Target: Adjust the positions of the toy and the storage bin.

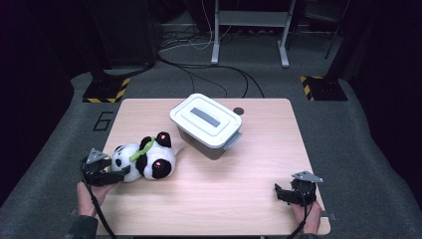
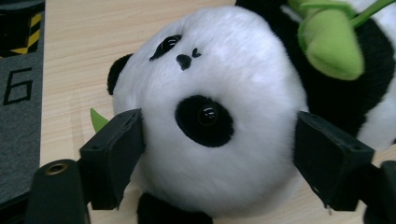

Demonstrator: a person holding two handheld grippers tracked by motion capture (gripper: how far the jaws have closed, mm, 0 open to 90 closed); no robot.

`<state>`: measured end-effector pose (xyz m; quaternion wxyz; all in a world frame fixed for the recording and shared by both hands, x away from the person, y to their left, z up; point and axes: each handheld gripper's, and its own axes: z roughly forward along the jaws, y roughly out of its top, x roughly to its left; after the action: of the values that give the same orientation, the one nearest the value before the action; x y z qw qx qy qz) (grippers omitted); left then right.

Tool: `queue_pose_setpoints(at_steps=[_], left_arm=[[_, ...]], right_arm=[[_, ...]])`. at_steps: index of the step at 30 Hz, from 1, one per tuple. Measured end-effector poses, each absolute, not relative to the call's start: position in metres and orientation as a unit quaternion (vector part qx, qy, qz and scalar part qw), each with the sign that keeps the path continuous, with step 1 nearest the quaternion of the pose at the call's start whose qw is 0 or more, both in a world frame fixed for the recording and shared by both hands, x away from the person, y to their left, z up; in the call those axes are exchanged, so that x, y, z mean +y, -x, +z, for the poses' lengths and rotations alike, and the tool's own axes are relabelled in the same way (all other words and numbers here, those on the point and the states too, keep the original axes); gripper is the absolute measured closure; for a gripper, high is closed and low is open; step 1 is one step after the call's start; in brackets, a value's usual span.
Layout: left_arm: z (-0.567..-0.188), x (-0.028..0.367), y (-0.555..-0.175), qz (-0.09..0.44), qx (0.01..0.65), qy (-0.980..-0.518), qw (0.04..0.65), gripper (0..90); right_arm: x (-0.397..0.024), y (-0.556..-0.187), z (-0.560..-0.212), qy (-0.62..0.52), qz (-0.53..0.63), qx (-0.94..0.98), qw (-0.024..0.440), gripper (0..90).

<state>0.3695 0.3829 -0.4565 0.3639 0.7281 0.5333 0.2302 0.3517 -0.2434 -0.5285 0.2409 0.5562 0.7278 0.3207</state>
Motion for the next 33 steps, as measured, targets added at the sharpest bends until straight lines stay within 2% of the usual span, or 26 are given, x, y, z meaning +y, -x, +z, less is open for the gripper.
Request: queue_pose_setpoints(at_steps=[6, 12, 17, 22, 33], left_arm=[[-0.450, 0.373, -0.337, 0.242, 0.533, -0.708, 0.395, 11.1], [-0.467, 0.358, -0.317, 0.234, 0.525, -0.725, 0.379, 6.4], [-0.488, 0.354, -0.315, 0.218, 0.538, -0.728, 0.366, 4.1], [-0.521, 0.347, -0.318, 0.200, 0.539, -0.753, 0.321, 4.6], [-0.531, 0.345, -0.320, 0.222, 0.528, -0.753, 0.324, 3.4]], right_arm=[[-0.243, -0.352, -0.529, -0.556, 0.321, 0.728, 0.241, 9.2], [-0.243, -0.352, -0.529, -0.556, 0.321, 0.728, 0.240, 9.2], [-0.243, -0.352, -0.529, -0.556, 0.321, 0.728, 0.241, 9.2], [-0.243, -0.352, -0.528, -0.557, 0.321, 0.728, 0.241, 9.2], [-0.243, -0.352, -0.529, -0.556, 0.320, 0.728, 0.242, 8.9]])
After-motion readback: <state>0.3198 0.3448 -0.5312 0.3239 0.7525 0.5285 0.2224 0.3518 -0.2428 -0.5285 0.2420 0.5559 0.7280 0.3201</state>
